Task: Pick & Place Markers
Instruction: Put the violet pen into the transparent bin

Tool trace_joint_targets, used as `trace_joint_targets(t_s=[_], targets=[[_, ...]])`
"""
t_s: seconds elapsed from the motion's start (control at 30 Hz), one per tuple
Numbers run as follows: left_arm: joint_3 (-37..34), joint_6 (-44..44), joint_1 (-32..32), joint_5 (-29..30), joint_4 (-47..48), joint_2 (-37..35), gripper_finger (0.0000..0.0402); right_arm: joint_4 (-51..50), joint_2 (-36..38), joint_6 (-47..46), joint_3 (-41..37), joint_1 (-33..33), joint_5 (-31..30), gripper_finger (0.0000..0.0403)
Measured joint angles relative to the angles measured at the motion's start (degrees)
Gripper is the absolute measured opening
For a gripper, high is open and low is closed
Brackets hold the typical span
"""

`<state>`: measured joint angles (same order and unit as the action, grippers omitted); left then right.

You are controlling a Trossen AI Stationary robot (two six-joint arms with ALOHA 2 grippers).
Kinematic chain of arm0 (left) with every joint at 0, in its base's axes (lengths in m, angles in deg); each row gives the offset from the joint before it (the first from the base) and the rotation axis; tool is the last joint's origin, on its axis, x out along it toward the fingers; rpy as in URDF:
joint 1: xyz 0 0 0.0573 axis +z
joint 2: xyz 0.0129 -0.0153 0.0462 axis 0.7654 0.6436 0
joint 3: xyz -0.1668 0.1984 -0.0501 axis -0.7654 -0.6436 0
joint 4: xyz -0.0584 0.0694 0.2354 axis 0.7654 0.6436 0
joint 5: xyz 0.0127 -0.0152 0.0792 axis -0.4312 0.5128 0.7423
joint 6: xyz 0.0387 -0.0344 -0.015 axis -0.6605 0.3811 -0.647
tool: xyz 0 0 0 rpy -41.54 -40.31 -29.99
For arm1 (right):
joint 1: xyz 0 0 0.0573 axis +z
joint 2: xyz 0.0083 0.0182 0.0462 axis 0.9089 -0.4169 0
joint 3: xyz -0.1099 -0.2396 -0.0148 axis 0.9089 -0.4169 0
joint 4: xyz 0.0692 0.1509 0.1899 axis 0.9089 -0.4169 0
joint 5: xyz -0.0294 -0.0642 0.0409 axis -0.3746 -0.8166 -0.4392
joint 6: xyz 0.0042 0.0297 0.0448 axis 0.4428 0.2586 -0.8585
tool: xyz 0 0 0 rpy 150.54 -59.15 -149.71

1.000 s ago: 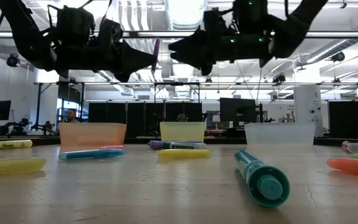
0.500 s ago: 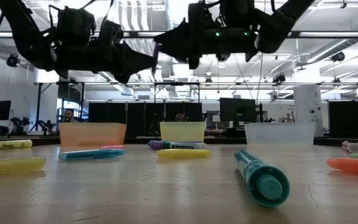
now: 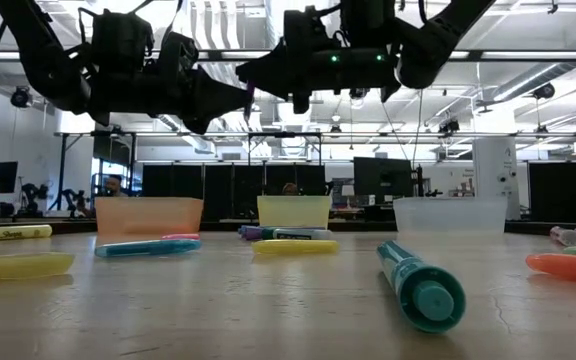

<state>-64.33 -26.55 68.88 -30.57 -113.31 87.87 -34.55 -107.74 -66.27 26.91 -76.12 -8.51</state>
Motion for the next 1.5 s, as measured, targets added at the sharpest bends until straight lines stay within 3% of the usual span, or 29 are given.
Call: trace_joint_targets(t_s=[0.13, 0.3, 0.43, 0.57, 0.77, 0.83, 0.97, 1.17, 1.5], targets=[[0.01, 0.28, 0.02, 0.13, 0.75, -0.05, 0.0040, -0.27, 0.27, 0.11, -0.15, -0.01, -1.43, 0.0045], [-0.78, 0.23, 0.35, 0.08, 1.43, -0.88, 0.0070, -1.73, 2.72, 0.13, -0.70, -0.07, -1.38, 0.0053], [-1.93, -0.29, 1.00, 0.57, 1.14, -3.09, 0.0080, -9.30, 7.80, 2.56, -1.40, -0.72, -4.28, 0.0055], [-2.78, -0.56, 2.93, 0.77, 3.61, -5.17, 0.0081, -23.64, 14.81, 6.17, -1.79, -2.10, -14.38, 0.0047], [-2.84, -0.54, 5.26, 0.74, 6.56, -6.71, 0.0078, -49.84, 22.31, 6.38, -1.92, -7.35, -37.87, 0.0047], [-2.84, -0.63, 5.44, 0.74, 6.45, -6.71, 0.0078, -55.93, 23.02, 4.98, -2.00, -10.64, -41.02, 0.0047], [-2.84, -1.67, 5.44, 0.65, 7.32, -6.69, 0.0078, -60.70, 22.78, 3.51, -4.26, -17.80, -40.51, 0.0047], [-2.84, -2.86, 5.44, 0.61, 8.08, -6.69, 0.0078, -60.95, 20.70, 4.67, -9.02, -26.94, -34.19, 0.0049], [-2.84, -3.01, 5.44, 0.26, 8.65, -6.69, 0.0078, -60.81, 18.95, 3.01, -11.96, -32.20, -34.12, 0.0064]])
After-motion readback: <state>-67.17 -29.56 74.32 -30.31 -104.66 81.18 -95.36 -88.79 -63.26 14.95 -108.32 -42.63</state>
